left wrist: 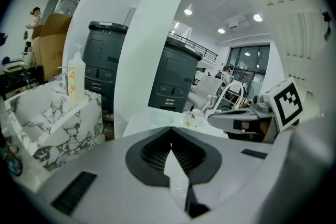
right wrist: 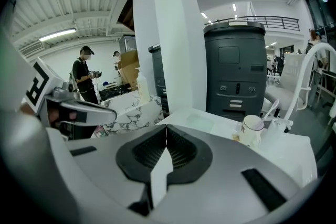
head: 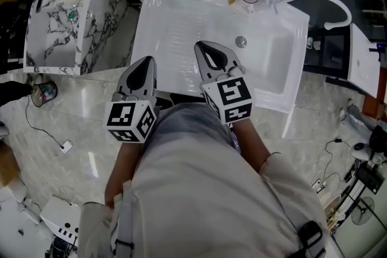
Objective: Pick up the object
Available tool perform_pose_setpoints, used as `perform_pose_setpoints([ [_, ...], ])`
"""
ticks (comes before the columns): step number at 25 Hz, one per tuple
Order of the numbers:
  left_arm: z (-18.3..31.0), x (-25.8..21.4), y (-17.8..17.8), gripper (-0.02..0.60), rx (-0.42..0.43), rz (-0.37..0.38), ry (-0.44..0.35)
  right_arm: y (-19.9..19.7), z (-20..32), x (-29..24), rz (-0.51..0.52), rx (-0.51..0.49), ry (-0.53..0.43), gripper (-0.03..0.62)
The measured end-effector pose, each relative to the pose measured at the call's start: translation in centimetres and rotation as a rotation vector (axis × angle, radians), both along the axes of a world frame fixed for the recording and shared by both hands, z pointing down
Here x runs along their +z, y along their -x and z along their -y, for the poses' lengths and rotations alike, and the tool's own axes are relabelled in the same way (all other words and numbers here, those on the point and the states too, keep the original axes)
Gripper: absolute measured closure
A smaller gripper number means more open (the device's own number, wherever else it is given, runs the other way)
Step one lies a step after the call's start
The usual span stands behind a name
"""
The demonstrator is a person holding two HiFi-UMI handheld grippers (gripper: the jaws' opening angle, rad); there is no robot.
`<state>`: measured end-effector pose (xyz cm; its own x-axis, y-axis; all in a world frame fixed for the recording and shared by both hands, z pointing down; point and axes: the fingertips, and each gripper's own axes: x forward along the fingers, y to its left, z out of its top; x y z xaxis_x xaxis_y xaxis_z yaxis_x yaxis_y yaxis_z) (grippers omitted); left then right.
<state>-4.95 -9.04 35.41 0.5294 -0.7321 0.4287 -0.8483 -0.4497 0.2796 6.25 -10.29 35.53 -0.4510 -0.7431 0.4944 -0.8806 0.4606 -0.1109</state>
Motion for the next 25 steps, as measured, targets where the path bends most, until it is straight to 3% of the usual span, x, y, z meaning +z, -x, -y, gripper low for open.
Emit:
perform_pose_setpoints([
  [13,0.3,0.8,-0.6,0.581,-0.043,0.018,0.022,-1.1,1.4,1.6,-0.048,-0.085,-0.002,0.583],
  [25,0.6,1.4,-0.2,0.581,-0.046,0.001,0.039,-1.8,2.2,2.5,-0.089,-0.1,-0.001,0.582],
])
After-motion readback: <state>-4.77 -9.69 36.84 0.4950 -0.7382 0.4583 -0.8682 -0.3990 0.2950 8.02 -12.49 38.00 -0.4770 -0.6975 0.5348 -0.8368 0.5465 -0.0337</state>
